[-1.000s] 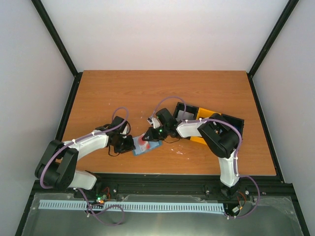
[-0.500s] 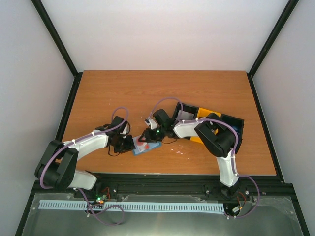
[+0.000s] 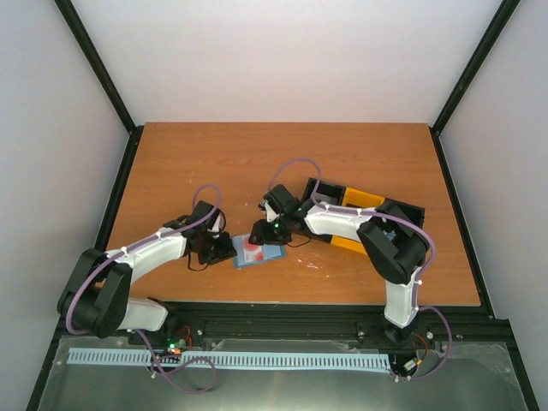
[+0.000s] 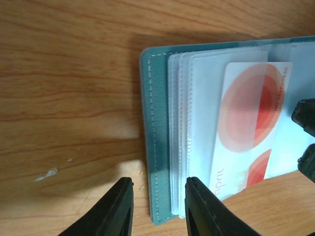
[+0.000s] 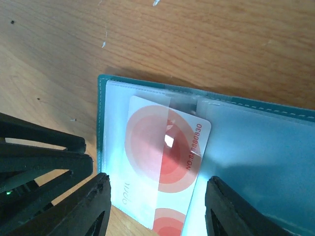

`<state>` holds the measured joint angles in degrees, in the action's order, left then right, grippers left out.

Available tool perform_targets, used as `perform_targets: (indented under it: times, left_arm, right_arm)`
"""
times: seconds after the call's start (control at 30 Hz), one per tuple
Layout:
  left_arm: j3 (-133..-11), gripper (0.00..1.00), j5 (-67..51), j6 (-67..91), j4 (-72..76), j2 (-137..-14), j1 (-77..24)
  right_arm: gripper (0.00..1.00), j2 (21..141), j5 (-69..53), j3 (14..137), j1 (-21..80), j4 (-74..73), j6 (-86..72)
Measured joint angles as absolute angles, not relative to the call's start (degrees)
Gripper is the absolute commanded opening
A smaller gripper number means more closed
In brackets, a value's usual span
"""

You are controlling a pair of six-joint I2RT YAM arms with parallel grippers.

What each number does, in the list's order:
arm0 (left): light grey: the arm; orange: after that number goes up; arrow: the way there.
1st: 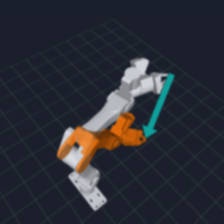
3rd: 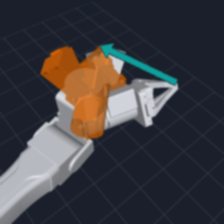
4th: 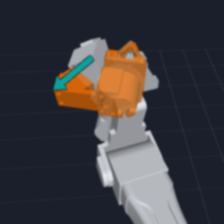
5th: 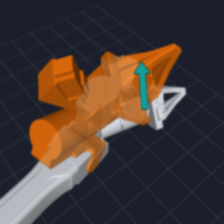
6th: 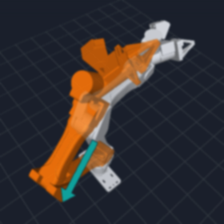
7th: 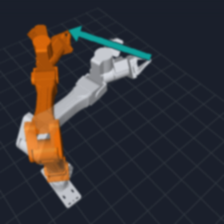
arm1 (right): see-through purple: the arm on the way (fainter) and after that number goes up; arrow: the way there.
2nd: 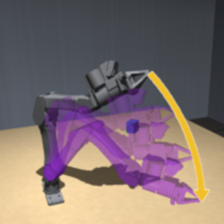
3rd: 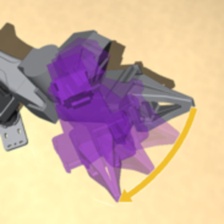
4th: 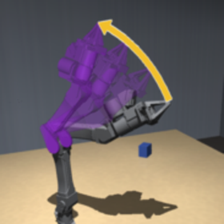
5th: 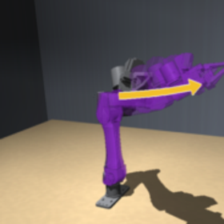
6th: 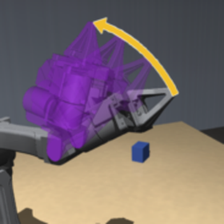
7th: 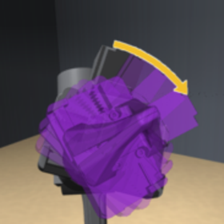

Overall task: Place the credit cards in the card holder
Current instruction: Insert the credit card into the card holder.

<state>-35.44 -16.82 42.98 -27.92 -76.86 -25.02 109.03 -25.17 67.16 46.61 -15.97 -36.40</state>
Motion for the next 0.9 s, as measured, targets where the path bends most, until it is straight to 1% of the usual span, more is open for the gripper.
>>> perform_targets:
  times: [0.23,0.3,0.4,0.63,0.9]
  left_arm:
    - [-35.38,0.32,-18.37,42.92,-26.57,-76.86,-25.02]
    - [-35.38,0.34,-18.22,42.94,-26.59,-77.08,-25.02]
    - [-35.38,0.34,-17.96,42.94,-26.65,-78.19,-25.02]
    - [-35.38,0.25,-17.85,42.54,-26.59,-79.48,-25.02]
    - [-35.4,0.23,-18.2,42.26,-26.5,-79.9,-24.95]
  right_arm:
    - [0.5,111.15,-22.46,71.59,47.59,-21.5,-35.38]
    - [0.5,112.33,-22.46,71.96,47.72,-21.89,-35.38]
    - [0.52,113.14,-22.46,72.71,47.81,-22.57,-35.38]
    - [0.46,113.56,-23.14,72.95,48.05,-22.39,-35.44]
    - [0.47,113.67,-27.07,72.23,48.1,-18.7,-36.73]
